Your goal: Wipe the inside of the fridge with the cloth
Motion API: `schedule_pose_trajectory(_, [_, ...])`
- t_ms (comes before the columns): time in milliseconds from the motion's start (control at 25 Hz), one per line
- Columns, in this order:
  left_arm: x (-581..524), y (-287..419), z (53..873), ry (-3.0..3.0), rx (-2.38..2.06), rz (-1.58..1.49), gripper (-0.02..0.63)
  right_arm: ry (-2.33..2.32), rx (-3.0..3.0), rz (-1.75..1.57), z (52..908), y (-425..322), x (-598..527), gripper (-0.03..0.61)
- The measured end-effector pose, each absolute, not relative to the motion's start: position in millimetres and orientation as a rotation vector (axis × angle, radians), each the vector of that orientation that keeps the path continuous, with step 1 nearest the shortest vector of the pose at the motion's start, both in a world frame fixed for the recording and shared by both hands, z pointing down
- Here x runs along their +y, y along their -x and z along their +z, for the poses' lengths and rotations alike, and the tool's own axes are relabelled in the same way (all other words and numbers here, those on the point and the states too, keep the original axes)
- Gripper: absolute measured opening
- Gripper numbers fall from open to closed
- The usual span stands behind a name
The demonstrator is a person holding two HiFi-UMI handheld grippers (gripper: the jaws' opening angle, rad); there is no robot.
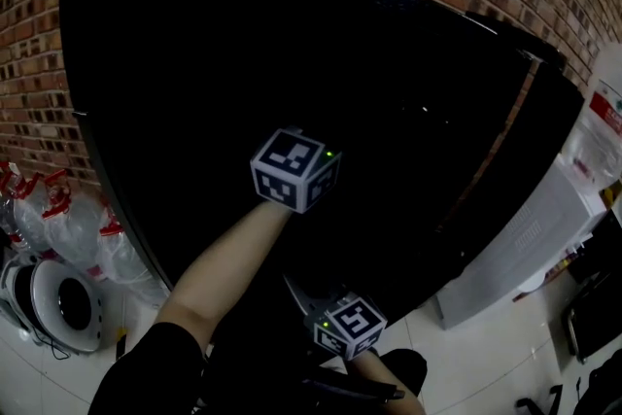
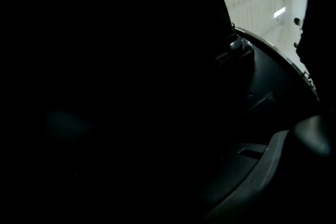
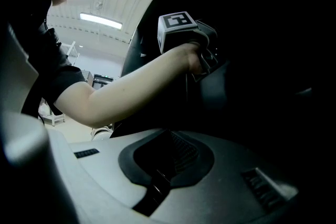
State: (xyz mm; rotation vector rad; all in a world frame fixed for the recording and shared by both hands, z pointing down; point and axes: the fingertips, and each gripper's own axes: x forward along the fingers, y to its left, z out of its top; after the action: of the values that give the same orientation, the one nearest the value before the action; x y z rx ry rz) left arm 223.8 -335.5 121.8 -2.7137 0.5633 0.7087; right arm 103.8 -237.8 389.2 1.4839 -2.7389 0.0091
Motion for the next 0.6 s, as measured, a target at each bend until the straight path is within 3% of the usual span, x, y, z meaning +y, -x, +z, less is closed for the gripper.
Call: schedule_pose_trajectory(600, [-377.6,-238.1,141.2,2.726,0.749,0.601,0.048,-1.472,-2.733,-0.022,393.2,-97.9,-240.4,0.005])
